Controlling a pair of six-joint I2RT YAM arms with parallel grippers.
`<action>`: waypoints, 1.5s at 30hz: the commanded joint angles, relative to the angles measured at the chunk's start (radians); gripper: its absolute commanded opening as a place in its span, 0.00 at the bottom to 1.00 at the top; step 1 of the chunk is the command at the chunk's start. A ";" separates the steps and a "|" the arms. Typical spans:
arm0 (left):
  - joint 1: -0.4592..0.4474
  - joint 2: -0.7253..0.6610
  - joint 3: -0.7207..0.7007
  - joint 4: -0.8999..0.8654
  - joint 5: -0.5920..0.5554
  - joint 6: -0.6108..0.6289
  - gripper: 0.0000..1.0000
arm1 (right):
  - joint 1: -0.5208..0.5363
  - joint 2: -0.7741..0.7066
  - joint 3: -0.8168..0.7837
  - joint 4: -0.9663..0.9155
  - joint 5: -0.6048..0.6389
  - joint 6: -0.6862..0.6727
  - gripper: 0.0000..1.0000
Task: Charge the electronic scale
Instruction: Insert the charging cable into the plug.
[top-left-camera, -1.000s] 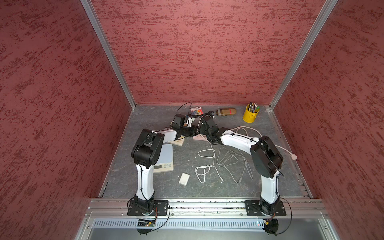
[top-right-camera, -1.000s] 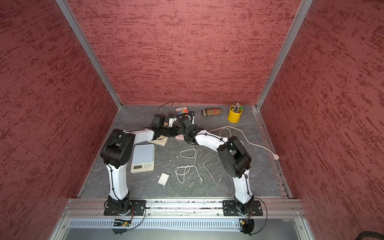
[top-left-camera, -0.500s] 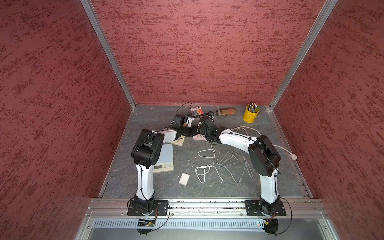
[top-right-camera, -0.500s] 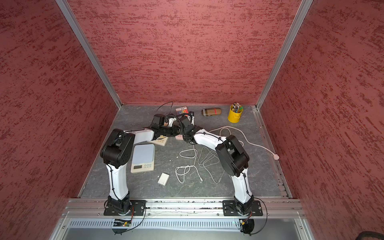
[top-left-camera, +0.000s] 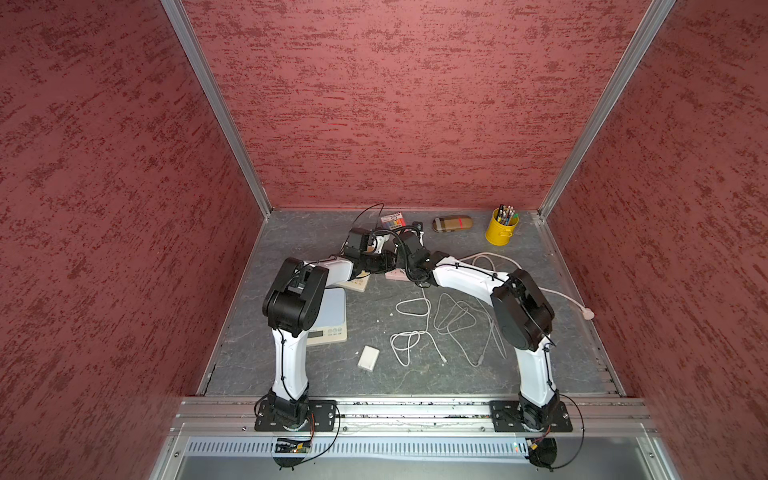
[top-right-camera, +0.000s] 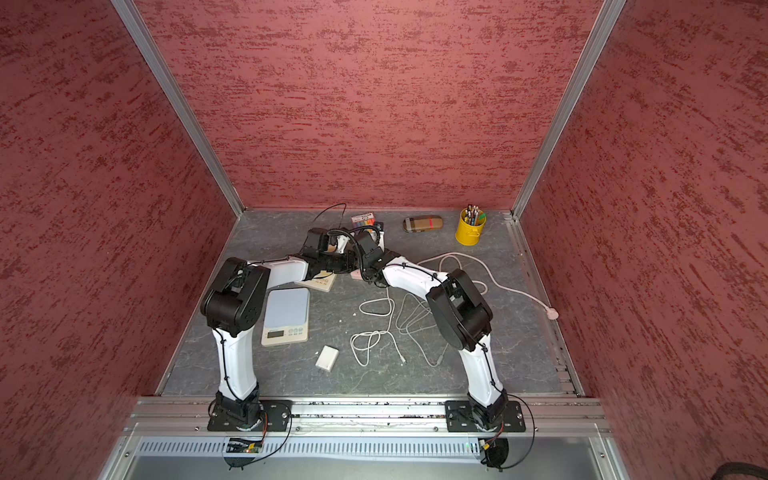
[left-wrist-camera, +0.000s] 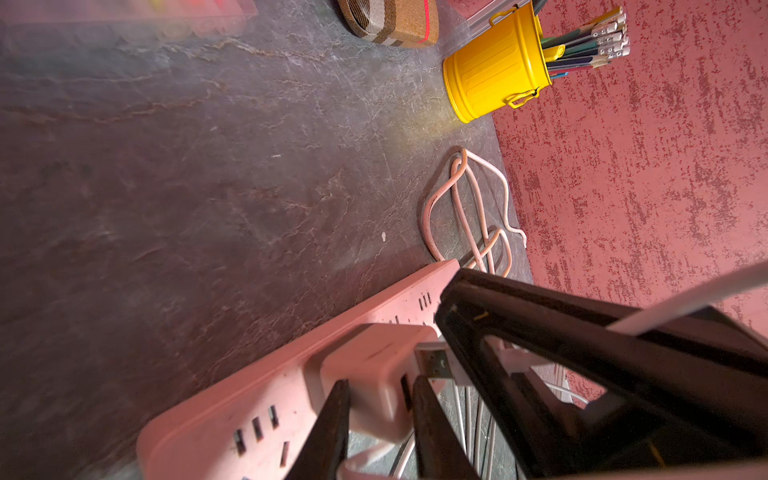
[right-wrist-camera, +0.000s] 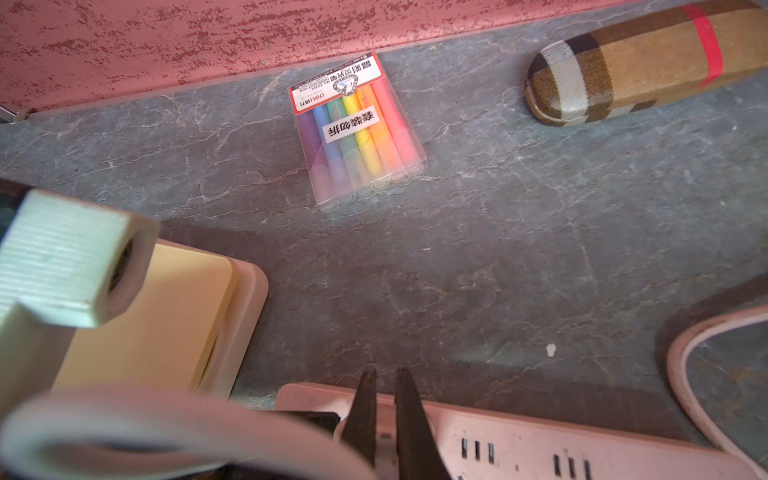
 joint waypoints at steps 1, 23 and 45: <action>-0.011 0.031 0.013 -0.009 0.010 -0.002 0.27 | 0.017 0.030 0.012 -0.081 0.025 0.004 0.00; -0.014 0.039 0.021 -0.016 0.013 -0.001 0.26 | 0.016 0.036 0.034 -0.174 0.078 -0.014 0.00; -0.025 0.028 0.006 -0.039 0.008 0.005 0.26 | 0.052 0.135 0.070 -0.316 0.005 0.016 0.00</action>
